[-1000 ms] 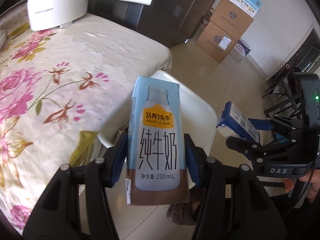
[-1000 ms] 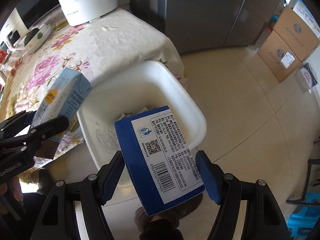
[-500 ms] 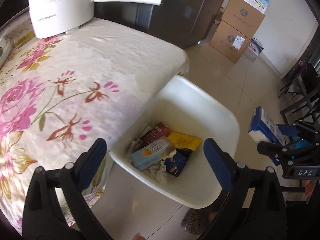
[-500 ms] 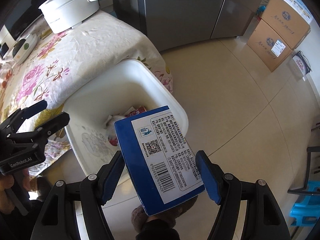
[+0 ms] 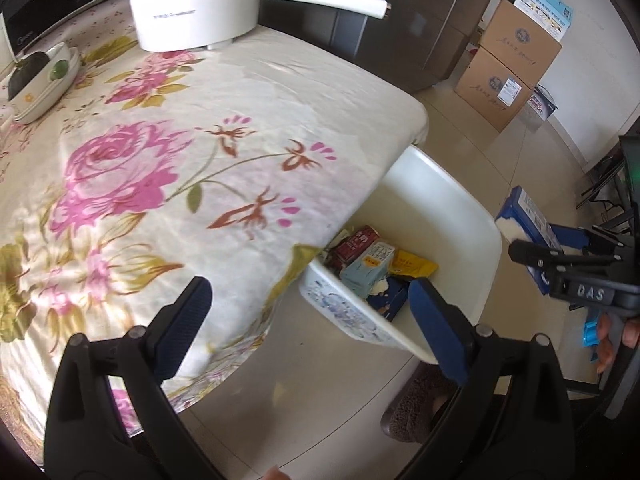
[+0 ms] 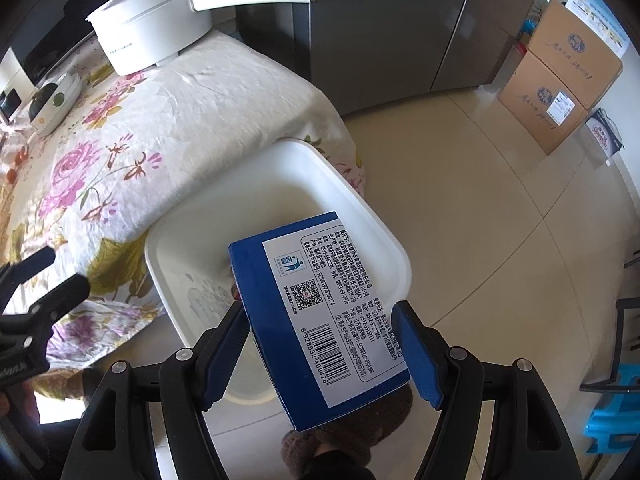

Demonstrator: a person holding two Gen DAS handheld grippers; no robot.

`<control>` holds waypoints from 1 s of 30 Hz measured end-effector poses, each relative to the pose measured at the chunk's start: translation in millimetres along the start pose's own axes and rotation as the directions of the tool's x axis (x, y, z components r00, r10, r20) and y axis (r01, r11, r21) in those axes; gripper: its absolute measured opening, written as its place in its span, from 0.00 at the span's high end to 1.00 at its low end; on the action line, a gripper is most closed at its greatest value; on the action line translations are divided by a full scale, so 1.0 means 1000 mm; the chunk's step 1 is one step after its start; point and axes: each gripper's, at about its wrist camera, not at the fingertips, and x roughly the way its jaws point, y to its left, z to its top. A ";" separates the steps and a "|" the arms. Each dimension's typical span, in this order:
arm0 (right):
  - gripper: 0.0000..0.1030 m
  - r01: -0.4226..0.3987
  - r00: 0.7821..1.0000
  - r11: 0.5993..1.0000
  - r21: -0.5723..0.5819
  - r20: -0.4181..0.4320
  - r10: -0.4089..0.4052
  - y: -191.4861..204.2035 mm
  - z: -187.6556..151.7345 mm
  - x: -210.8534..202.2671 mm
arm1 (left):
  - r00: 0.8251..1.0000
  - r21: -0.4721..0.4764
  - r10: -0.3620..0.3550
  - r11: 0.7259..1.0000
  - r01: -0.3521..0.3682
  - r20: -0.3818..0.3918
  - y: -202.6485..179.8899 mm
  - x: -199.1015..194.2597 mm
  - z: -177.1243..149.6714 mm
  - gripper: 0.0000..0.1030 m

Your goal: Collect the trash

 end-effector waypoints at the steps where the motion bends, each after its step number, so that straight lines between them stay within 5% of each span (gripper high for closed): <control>1: 0.27 -0.006 1.000 1.000 0.003 0.007 0.006 0.003 0.003 0.000 | 1.000 -0.004 0.006 1.000 -0.006 0.002 0.003 -0.002 0.000 0.04; 6: 0.09 -0.042 0.995 0.999 0.015 0.090 0.041 0.016 0.013 -0.009 | 0.999 -0.030 0.028 0.999 -0.028 0.015 0.023 -0.015 -0.005 0.01; 21: 0.08 0.033 0.972 0.990 -0.138 0.234 0.001 0.071 -0.013 -0.060 | 0.987 -0.020 0.127 0.992 -0.126 0.101 0.047 -0.071 -0.031 0.01; 30: 0.08 0.030 0.940 0.990 -0.134 0.341 0.018 0.082 -0.048 -0.097 | 0.967 -0.158 0.197 0.972 -0.172 0.161 0.061 -0.102 -0.060 0.01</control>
